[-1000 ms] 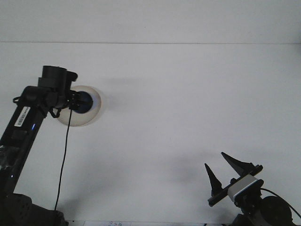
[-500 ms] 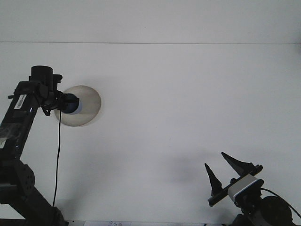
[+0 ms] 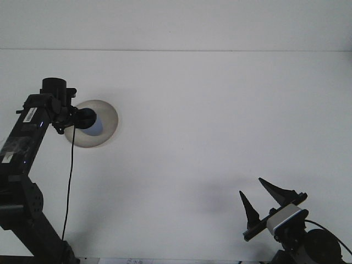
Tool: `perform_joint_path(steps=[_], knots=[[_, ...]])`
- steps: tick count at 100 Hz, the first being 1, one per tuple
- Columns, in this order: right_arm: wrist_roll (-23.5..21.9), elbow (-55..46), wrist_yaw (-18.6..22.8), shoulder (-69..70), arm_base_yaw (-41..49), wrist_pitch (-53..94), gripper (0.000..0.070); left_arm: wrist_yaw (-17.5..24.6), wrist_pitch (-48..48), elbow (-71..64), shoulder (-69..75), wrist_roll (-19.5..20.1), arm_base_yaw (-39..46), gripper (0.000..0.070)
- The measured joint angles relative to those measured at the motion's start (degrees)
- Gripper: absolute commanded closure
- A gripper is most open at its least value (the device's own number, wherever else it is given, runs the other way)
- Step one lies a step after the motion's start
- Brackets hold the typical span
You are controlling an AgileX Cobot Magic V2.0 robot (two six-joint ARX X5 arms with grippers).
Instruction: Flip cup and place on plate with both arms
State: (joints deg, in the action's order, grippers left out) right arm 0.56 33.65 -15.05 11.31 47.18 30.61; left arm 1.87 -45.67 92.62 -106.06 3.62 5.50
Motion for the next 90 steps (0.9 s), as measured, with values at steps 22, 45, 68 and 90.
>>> perform_joint_path(steps=[22,45,68,90], knots=[[0.0,0.0,-0.1,0.0,0.0,0.0,0.0275,0.0,-1.4,5.7,-0.1,-1.4,0.0,0.0163],[0.0,0.0,-0.1,0.0,0.0,0.4,0.0275,0.0,-5.9,12.1,0.9,-2.0,0.0,0.0164],[0.0,0.0,-1.1,0.0,0.0,0.4,0.0274,0.0,-5.8,12.1,15.4,-3.3,-0.7,0.0166],[-1.3,0.0,-5.4,0.0,0.0,-0.6,0.0273,3.2,0.8,1.3,35.5,-5.2,-4.6,0.0167]])
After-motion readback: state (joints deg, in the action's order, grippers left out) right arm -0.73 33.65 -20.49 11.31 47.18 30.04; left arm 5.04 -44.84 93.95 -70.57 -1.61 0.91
